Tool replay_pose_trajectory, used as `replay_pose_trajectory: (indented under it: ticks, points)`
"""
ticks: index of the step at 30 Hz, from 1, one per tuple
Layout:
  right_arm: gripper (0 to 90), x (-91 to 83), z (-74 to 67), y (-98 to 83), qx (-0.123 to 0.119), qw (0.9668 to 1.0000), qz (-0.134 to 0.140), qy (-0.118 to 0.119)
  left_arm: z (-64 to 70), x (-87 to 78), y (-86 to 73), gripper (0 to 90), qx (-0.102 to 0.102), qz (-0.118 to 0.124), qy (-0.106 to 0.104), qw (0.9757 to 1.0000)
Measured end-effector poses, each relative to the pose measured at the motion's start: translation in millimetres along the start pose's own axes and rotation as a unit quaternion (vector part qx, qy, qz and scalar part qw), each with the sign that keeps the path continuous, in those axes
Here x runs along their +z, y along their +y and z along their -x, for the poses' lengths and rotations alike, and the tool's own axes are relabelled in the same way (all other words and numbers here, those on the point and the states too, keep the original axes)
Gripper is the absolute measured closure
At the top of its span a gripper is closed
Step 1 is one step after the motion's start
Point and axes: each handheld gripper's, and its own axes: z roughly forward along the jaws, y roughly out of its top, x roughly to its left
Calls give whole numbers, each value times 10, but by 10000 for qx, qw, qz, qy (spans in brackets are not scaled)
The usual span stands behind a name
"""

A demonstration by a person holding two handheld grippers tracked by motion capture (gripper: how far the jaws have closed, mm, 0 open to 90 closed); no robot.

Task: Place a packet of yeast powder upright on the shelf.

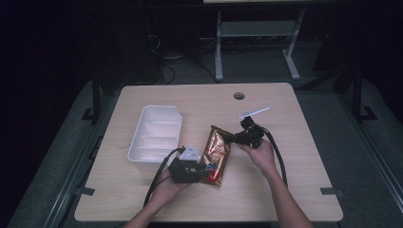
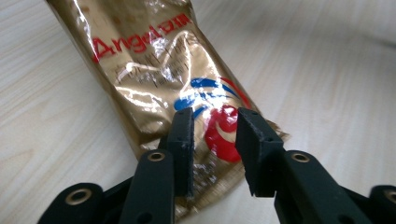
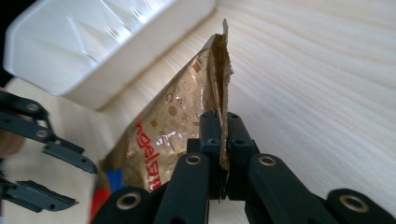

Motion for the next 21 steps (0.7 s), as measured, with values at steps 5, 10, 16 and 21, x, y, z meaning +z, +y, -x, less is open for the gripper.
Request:
replay_pose_trajectory:
  ticks: [5, 10, 16, 21]
  points:
    - [892, -155, -38, 25, -38, 9997, 217, 119, 46, -76, -52, 647, 54, 144, -35, 9999]
    - [893, -274, -90, 75, -113, 9992, 341, 165, 85, -119, -79, 622, 145, 158, -61, 9998]
    - [894, -386, -206, 172, -319, 9981, 474, 215, 115, -167, -136, 585, 191, 294, -49, 9994]
    - [894, -484, -313, 266, -564, 9966, 553, 223, 122, -206, -202, 542, 187, 339, -88, 9992]
